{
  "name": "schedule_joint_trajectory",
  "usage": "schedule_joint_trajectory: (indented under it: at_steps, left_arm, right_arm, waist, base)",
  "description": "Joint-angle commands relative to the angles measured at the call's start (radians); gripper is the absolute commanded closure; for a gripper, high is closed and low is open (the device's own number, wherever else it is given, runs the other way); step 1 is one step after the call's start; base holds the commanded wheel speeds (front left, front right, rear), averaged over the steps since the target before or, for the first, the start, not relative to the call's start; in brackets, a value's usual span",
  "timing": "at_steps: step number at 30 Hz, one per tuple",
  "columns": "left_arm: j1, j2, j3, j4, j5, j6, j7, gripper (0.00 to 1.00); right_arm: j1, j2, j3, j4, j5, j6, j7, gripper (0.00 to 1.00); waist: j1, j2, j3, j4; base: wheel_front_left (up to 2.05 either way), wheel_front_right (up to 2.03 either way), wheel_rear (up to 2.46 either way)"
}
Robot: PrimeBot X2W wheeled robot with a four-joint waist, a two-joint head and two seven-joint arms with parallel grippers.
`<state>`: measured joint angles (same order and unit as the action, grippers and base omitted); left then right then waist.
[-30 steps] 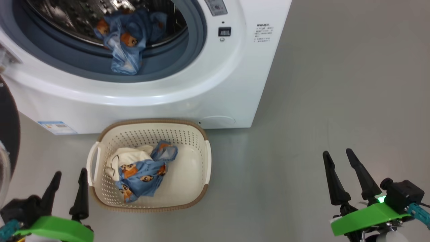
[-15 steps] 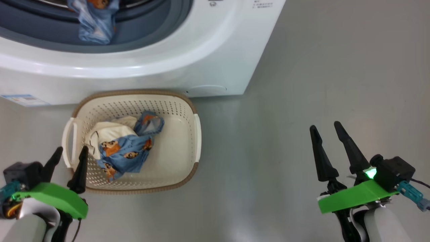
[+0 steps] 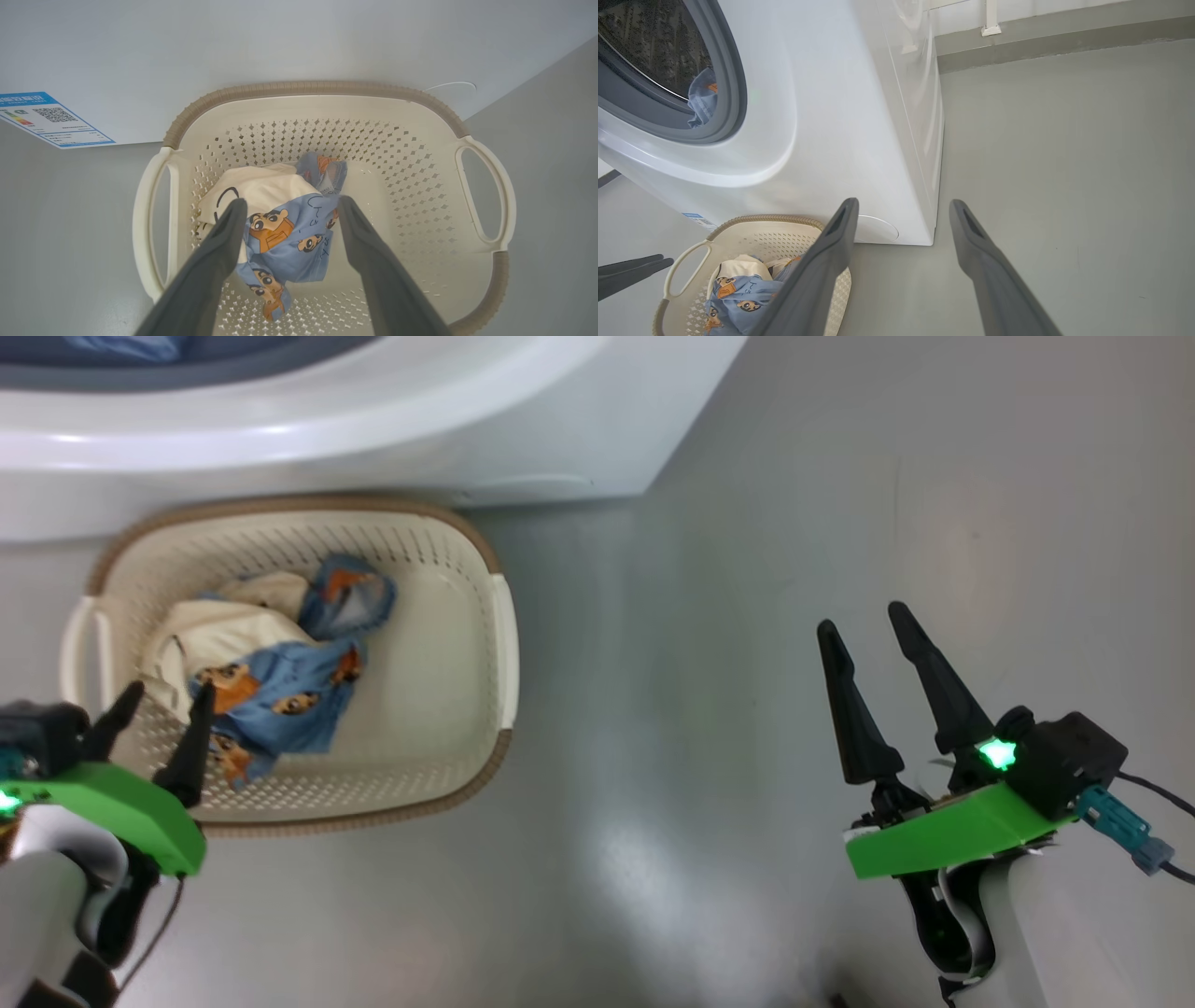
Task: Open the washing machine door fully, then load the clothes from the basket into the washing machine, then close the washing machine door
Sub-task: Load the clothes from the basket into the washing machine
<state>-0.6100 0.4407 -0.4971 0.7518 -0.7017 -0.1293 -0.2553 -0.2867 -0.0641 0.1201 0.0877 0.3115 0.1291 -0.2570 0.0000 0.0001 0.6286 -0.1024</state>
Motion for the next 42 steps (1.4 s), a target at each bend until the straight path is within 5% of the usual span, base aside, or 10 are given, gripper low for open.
schedule_joint_trajectory:
  at_steps: [1,21,36,37,38,39,42]
  left_arm:
    - [-0.02,0.056,0.018,0.006,-0.008,-0.001,-0.006,0.0]
    - [-0.27,0.146,-0.253,0.21,-0.131,-0.001,-0.006,0.0]
    - [-0.352,0.156,-0.388,0.267,-0.189,-0.001,-0.006,0.0]
    - [-0.354,0.154,-0.398,0.269,-0.195,-0.001,-0.006,0.42]
    - [-0.354,0.152,-0.409,0.27,-0.202,-0.001,-0.006,0.58]
    - [-0.356,0.152,-0.42,0.273,-0.208,-0.001,-0.006,1.0]
    - [-0.361,0.15,-0.445,0.273,-0.233,-0.001,-0.006,1.0]
  right_arm:
    - [0.002,0.007,0.028,-0.026,-0.01,0.002,-0.005,0.0]
    - [-0.064,0.014,0.079,-0.073,-0.007,0.002,-0.005,0.0]
    - [-0.066,0.014,0.085,-0.098,-0.004,0.002,-0.005,0.0]
    - [-0.065,0.014,0.086,-0.098,-0.004,0.002,-0.005,0.0]
    - [-0.064,0.014,0.087,-0.098,-0.005,0.002,-0.005,0.0]
    - [-0.063,0.014,0.089,-0.098,-0.006,0.002,-0.005,0.0]
    - [-0.062,0.014,0.088,-0.102,-0.007,0.002,-0.005,0.0]
  waist:
    - [0.0,-0.0001,0.06,-0.026]
    - [0.0,-0.0001,0.242,-0.082]
    - [0.0,-0.0001,0.284,-0.097]
    - [0.0,-0.0001,0.283,-0.097]
    - [0.0,-0.0001,0.281,-0.097]
    - [0.0,-0.0001,0.28,-0.097]
    - [0.0,-0.0001,0.274,-0.098]
  base:
    - [0.0,0.0,0.0]
    - [0.0,0.0,0.0]
    - [0.0,0.0,0.0]
    - [0.0,0.0,0.0]
    - [0.0,0.0,0.0]
    - [0.0,0.0,0.0]
    - [0.0,0.0,0.0]
